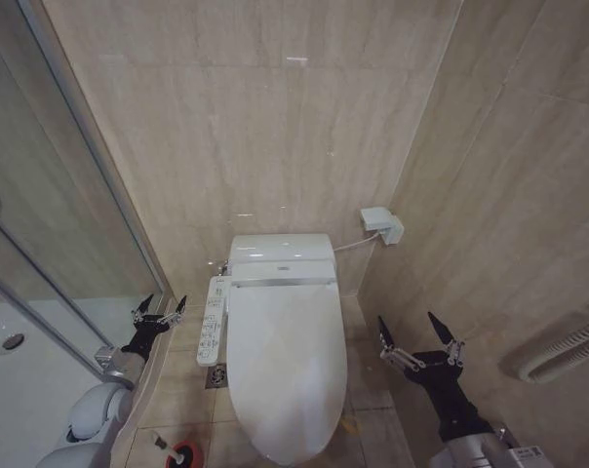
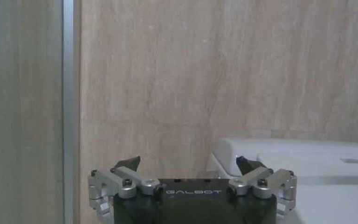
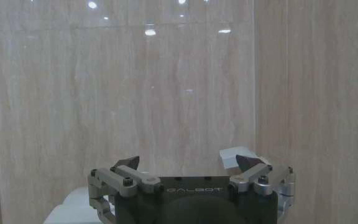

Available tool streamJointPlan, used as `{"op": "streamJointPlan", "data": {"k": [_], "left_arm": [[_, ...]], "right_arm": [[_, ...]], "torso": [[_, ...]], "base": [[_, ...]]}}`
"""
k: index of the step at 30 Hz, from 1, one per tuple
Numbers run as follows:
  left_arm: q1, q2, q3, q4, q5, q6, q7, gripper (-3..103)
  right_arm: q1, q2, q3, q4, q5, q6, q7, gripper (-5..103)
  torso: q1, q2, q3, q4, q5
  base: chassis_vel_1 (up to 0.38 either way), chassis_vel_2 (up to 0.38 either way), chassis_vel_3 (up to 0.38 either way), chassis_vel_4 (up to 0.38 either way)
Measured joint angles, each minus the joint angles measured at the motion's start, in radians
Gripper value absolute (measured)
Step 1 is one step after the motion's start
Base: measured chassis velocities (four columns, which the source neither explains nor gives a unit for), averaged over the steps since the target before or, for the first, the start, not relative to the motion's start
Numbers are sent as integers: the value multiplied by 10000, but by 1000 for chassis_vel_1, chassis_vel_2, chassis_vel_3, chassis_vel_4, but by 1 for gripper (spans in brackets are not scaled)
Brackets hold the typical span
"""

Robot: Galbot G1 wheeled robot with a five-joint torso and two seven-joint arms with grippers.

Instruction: Open the toilet lid, clean the toilet bowl with a toilet brush, close the toilet lid, and flush.

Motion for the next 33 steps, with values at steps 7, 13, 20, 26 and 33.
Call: {"op": "streamJointPlan", "data": {"k": [7,13,20,26,33], "left_arm": [[2,-10,-1,14,2,-8,18,100],[18,-23,-1,26,11,-23,87,100],[39,-14,-26,30,19,-22,168,100],[-43,50,-30,129,31,-71,275,100],[-226,249,35,296,19,-182,505,78]], "right_arm": [[0,0,0,0,0,0,0,100],[0,0,0,0,0,0,0,100],[0,0,0,0,0,0,0,100],[0,0,-1,0,0,0,0,100],[0,0,0,0,0,0,0,100]], "torso": [[0,0,0,-1,0],[0,0,0,0,-1],[0,-2,0,-1,-1],[0,-2,0,0,0],[3,-2,0,0,-1]], "base": [[-51,55,67,-60],[-50,58,50,-57],[-65,50,50,-48],[-69,52,68,-49],[-25,23,19,-20]]}}
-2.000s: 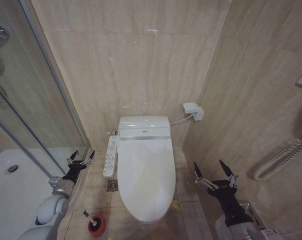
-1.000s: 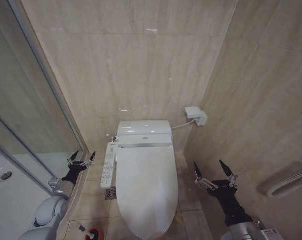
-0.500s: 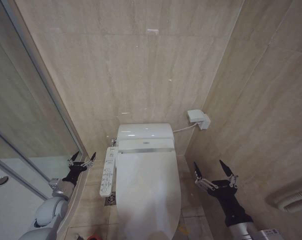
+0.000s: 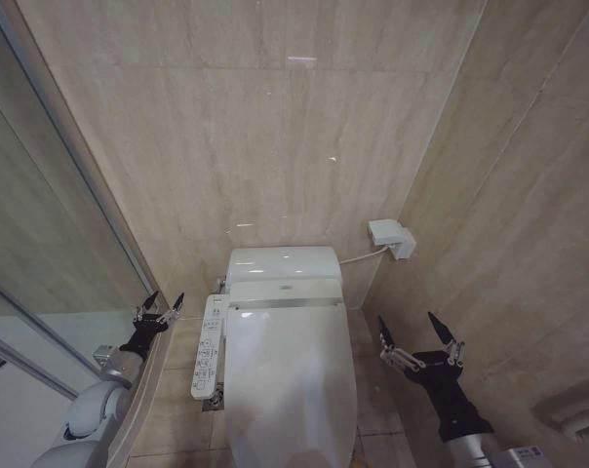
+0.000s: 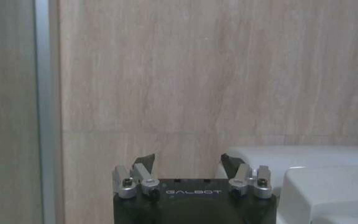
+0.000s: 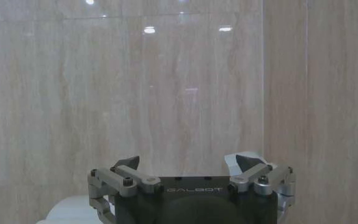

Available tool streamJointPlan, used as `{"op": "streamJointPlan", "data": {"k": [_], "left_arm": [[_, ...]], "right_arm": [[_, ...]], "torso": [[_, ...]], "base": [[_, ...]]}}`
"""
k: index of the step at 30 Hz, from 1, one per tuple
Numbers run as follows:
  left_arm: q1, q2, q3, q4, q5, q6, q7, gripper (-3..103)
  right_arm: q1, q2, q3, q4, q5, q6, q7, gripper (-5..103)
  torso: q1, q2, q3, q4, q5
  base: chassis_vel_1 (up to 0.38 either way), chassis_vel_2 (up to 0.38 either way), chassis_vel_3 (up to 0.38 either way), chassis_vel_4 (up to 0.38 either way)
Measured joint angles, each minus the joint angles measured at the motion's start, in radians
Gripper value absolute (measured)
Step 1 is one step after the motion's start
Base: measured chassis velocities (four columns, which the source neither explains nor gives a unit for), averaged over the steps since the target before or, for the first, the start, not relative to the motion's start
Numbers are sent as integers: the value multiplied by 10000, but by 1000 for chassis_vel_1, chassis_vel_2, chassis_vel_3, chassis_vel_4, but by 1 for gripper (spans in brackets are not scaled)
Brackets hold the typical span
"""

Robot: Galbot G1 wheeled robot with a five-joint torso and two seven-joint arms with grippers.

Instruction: Open the toilet lid, clean the toilet bowl with a toilet brush, close the toilet lid, and flush.

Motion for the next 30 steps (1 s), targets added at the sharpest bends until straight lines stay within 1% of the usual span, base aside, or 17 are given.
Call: {"op": "streamJointPlan", "data": {"k": [4,5,6,8,11,12,18,19,20,26,27,30], "left_arm": [[-364,375,50,308,-87,-168,462,78],[-364,375,50,308,-87,-168,462,78],[-447,454,54,382,-120,-215,525,63],[-524,530,60,474,-176,-270,598,63],[-650,688,74,710,-258,-438,888,63],[-694,713,88,812,-269,-505,971,36],[-902,763,209,1305,-287,-669,1305,36],[-987,764,270,1485,-294,-732,1440,36],[-1071,757,341,1657,-305,-801,1597,9],[-1265,712,532,1832,-318,-871,1926,9],[-1266,703,542,1832,-318,-880,1961,0],[-1263,666,557,1832,-316,-906,2004,0]], "right_arm": [[0,0,0,0,0,0,0,100],[0,0,0,0,0,0,0,100],[0,0,0,0,0,0,0,100],[0,0,0,-1,0,0,0,100],[0,0,0,0,0,0,0,100],[0,0,0,0,0,0,0,100],[0,0,0,0,0,0,0,100],[0,0,0,0,0,0,0,100],[0,0,0,0,0,0,0,100],[0,0,0,0,0,0,0,100],[0,0,0,0,0,0,0,100],[0,0,0,0,0,0,0,100]], "torso": [[-3,1,0,0,0],[-3,1,0,0,0],[-3,1,0,-1,1],[-3,1,0,0,1],[-3,0,0,1,1],[-3,1,0,0,0],[-3,1,0,0,0],[-3,1,0,1,0],[-3,1,0,0,0],[-3,1,0,-1,0],[-3,1,0,-1,0],[-3,1,0,0,0]], "base": [[0,0,0,0],[0,0,0,0],[0,0,0,0],[0,0,0,0],[0,0,0,0],[0,0,0,0],[0,0,0,0],[0,0,0,0],[0,0,0,0],[0,0,0,0],[0,0,0,0],[0,0,0,0]]}}
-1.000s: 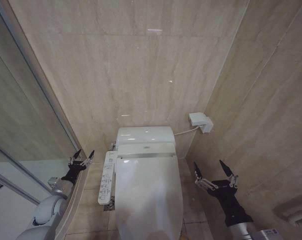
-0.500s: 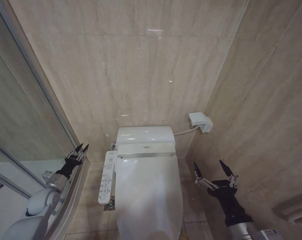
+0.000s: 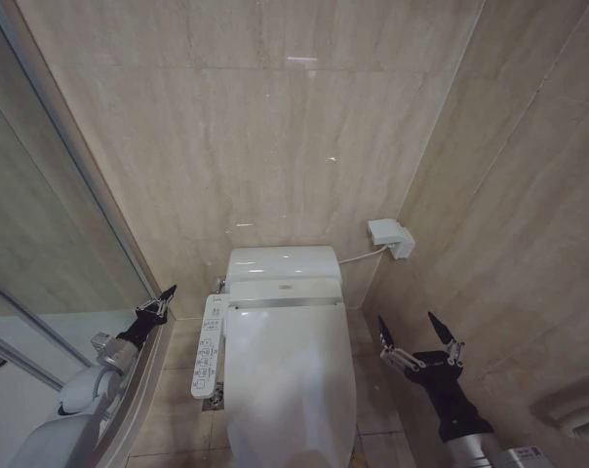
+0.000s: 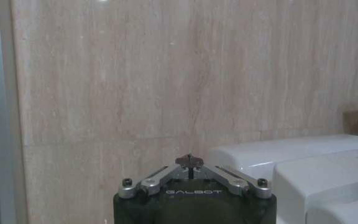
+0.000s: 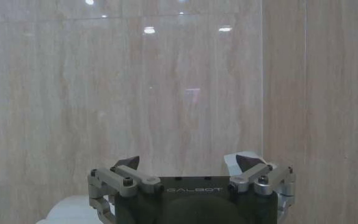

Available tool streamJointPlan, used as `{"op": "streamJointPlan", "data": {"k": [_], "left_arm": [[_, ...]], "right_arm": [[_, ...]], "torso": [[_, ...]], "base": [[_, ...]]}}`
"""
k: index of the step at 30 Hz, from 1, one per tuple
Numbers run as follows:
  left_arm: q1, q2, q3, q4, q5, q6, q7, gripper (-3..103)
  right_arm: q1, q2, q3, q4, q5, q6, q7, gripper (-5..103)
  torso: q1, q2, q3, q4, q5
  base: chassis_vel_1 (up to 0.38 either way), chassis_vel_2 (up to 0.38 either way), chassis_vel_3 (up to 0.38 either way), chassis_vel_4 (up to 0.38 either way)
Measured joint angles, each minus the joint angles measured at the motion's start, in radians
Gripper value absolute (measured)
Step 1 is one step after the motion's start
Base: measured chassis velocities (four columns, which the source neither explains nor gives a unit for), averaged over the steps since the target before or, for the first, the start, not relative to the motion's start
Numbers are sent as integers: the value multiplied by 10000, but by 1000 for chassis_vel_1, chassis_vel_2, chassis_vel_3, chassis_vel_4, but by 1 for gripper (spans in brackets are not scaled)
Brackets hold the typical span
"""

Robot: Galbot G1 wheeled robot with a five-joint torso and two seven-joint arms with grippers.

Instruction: Open the toilet lid, clean the toilet bowl with a toilet brush, close the toilet lid, and flush.

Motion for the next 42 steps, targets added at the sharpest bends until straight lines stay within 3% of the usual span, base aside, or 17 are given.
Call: {"op": "streamJointPlan", "data": {"k": [30,39,42], "left_arm": [[-401,188,332,869,44,-532,719,0],[-1766,570,1396,3074,-215,-1484,2709,0],[-2113,512,1576,3578,-254,-1681,3006,0]], "right_arm": [[0,0,0,0,0,0,0,100],[0,0,0,0,0,0,0,100],[0,0,0,0,0,0,0,100]], "torso": [[6,0,2,0,-1],[-3,2,-1,-1,-1],[-2,1,-1,1,0]], "base": [[-26,30,27,-29],[-5,5,1,-6],[0,0,0,0]]}}
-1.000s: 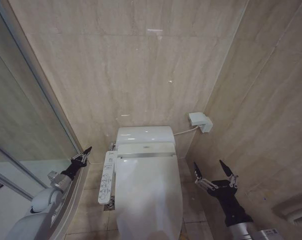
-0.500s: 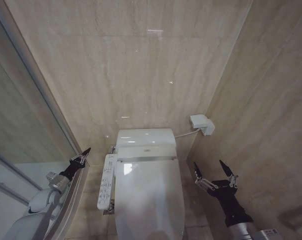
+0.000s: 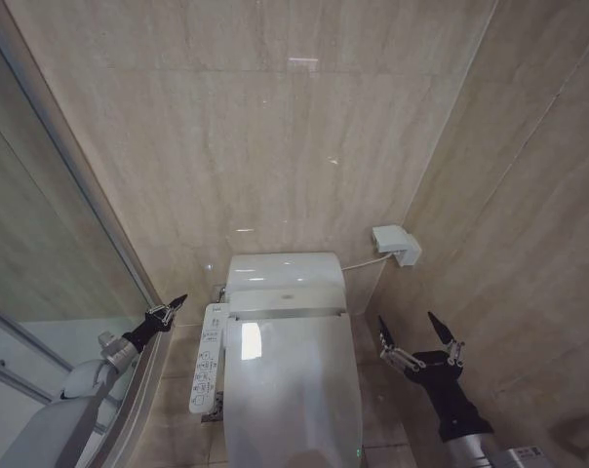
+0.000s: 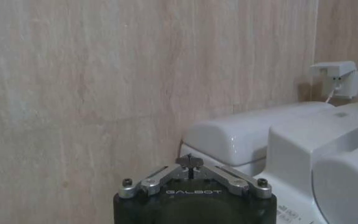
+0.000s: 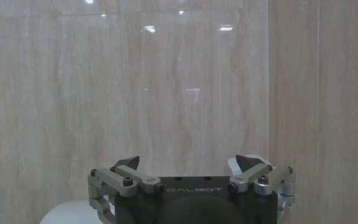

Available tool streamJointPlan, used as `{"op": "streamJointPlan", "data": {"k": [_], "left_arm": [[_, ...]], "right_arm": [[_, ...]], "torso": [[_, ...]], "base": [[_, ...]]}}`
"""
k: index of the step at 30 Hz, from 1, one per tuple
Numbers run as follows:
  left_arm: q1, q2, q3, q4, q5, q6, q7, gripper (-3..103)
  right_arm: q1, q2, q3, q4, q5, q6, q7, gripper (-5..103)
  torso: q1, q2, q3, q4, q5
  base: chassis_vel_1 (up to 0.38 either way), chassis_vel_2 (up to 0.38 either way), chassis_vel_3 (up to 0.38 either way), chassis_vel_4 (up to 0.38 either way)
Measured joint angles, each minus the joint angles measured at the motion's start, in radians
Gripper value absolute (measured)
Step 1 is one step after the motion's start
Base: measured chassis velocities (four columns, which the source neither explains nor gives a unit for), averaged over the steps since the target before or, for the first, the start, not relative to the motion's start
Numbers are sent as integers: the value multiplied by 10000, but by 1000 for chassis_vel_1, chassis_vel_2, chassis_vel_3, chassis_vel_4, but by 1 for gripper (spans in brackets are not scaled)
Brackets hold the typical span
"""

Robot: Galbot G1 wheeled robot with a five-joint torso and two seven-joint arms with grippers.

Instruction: Open the toilet lid, clean the toilet bowl with a toilet brush, close the toilet lid, and flush.

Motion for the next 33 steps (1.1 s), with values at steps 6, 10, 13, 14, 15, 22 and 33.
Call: {"op": "streamJointPlan", "data": {"k": [6,10,13,14,15,22,33], "left_arm": [[-557,-238,320,693,9,-228,419,0],[-758,-391,450,884,50,-255,519,0],[-955,-490,549,1089,69,-281,589,0],[-1079,-533,605,1214,79,-313,639,0],[-1205,-572,664,1352,84,-345,697,0],[-1923,-784,951,2182,97,-527,1026,0],[-2699,-1330,1201,3479,346,-681,1610,0]], "right_arm": [[0,0,0,0,0,0,0,100],[0,0,-1,0,0,0,0,100],[0,0,0,0,0,0,0,100],[0,0,-1,0,0,0,0,100],[0,0,0,0,0,0,0,100],[0,0,0,0,0,0,0,100],[0,0,0,0,0,0,0,100]], "torso": [[2,-1,0,-2,1],[2,0,0,0,1],[2,0,0,-1,0],[2,0,0,-1,1],[2,0,0,-1,2],[2,0,1,-1,1],[3,-1,1,-1,0]], "base": [[0,0,0,0],[0,0,0,0],[0,0,0,0],[0,0,0,0],[0,0,0,0],[0,0,0,0],[0,0,0,0]]}}
